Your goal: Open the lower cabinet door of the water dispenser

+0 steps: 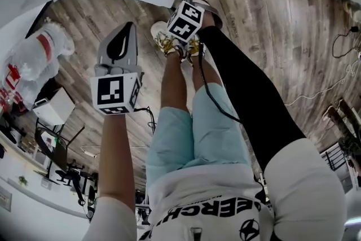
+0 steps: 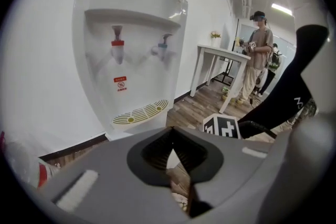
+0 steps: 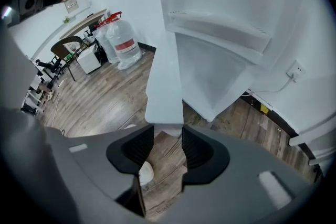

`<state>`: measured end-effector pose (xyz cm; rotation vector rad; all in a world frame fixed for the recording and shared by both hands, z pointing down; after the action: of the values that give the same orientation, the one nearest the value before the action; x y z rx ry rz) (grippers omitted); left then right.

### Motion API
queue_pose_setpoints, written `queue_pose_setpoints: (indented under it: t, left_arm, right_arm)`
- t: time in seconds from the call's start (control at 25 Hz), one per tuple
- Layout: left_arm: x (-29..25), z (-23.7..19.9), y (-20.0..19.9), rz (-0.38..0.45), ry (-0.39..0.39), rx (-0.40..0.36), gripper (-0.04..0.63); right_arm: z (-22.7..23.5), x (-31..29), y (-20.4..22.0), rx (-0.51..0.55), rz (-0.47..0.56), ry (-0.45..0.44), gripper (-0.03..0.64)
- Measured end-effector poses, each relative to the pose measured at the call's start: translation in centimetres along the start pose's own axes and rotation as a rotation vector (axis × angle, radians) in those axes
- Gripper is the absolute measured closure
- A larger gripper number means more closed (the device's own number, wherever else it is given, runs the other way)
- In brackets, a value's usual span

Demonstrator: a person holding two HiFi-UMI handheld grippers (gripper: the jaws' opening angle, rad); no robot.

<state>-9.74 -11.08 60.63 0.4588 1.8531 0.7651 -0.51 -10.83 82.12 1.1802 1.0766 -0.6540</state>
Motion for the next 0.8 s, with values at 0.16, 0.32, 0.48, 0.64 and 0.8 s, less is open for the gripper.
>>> queue_pose_setpoints:
  t: [0.16,0.32,0.48,0.64,0.8]
  left_arm:
    - [2.0,-0.6,0.5,0.020,-0.055,0.026,0.537]
    - [3.7,-1.5,1.3,0.020,-0.098,0.042,0.537]
    - [4.2,-2.1,1.5,0.035,-0.106,0.060,0.537]
    - [4.4,-2.7,1.7,0.047,-0.086,0.064,0.537]
    - [4.9,-3.8,1.9,0.062,-0.072,0.067,0.537]
  right_arm:
    - [-1.4,-0.5,0.3,0.030,-0.006,-0.016,0.454]
    - [-3.5,-0.9,-0.8,0.058,0.010,-0.057,0.454]
    - [-4.5,-0.9,-1.6,0.075,0.010,-0.078,0.453]
    - [-5.2,-0.5,-2.5,0.075,0.013,-0.071,0.453]
    - [-6.5,-0.3,-3.0,0.066,0.008,-0.072,0.453]
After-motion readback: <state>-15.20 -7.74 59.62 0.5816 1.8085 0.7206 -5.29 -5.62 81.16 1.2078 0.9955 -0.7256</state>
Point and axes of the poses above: the fingertips, and each gripper's own axes: x backward along the fingers, z to its right, y out of its underside, the point moved 1 cm from there along x, backward along the fingers, and after that the axes turned 14 degrees about x, right-handed, at the moved point
